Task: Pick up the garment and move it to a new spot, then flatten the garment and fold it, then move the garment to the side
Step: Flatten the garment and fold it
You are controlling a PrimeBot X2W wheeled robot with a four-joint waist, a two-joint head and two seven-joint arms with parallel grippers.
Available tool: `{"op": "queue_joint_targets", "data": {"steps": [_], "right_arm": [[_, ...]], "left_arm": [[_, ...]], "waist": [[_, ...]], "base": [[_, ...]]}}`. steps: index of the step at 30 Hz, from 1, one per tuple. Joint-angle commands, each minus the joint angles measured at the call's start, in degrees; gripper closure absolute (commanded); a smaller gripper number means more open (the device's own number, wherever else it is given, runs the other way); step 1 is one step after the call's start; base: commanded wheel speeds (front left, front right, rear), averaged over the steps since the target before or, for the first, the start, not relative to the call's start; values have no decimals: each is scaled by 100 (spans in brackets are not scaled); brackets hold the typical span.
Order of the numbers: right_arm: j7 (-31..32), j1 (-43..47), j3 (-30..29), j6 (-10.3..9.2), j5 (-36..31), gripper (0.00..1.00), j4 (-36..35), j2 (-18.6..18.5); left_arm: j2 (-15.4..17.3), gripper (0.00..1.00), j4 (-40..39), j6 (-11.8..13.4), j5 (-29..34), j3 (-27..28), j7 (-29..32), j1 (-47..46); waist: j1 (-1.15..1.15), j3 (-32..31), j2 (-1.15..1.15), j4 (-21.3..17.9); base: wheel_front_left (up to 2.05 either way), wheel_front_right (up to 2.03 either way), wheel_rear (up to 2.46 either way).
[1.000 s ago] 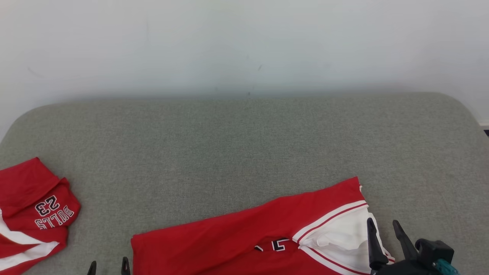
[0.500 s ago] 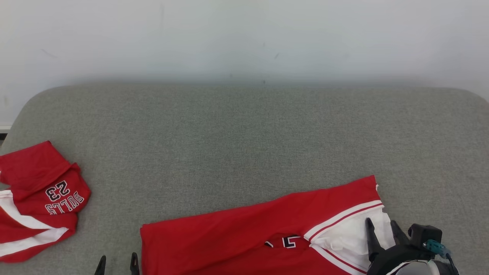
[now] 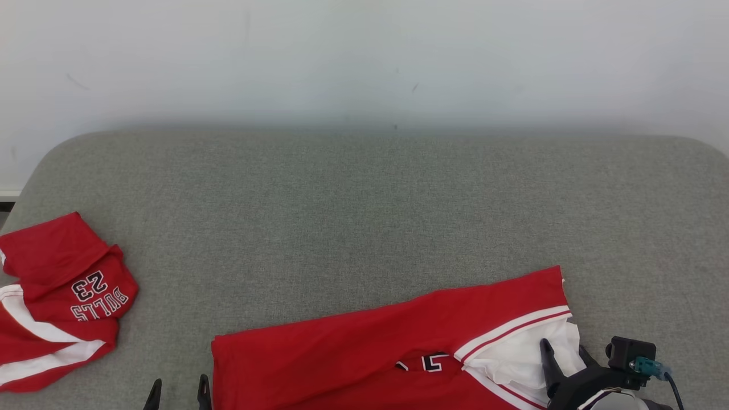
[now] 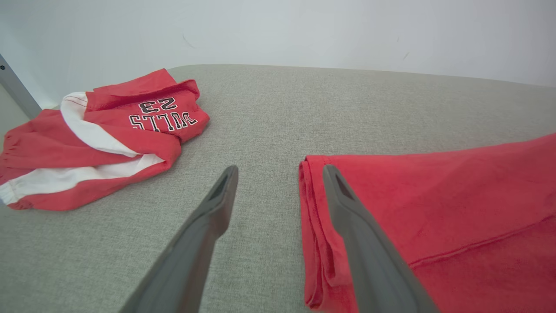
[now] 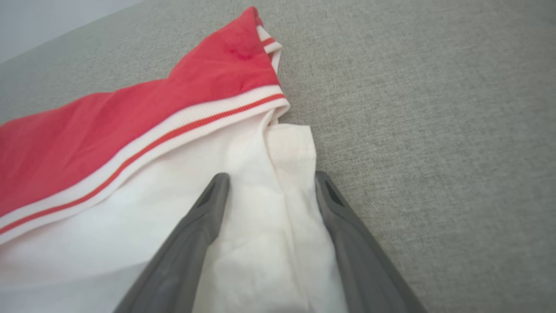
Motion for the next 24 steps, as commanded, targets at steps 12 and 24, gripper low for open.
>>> {"op": "queue_joint_targets", "data": {"steps": [12, 24], "right_arm": [[-48, -36, 512, 0, 577, 100, 307, -92], [-681, -199, -377, -15, 397, 100, 581, -565]], "left_arm": [[-8, 0, -44, 96, -42, -11, -17, -102], [-7, 0, -79, 107, -110, -177, -17, -168]], "waist": [[0, 78, 0, 97], [0, 45, 0, -154]], "base": [[0, 0, 0], [0, 0, 0]]}}
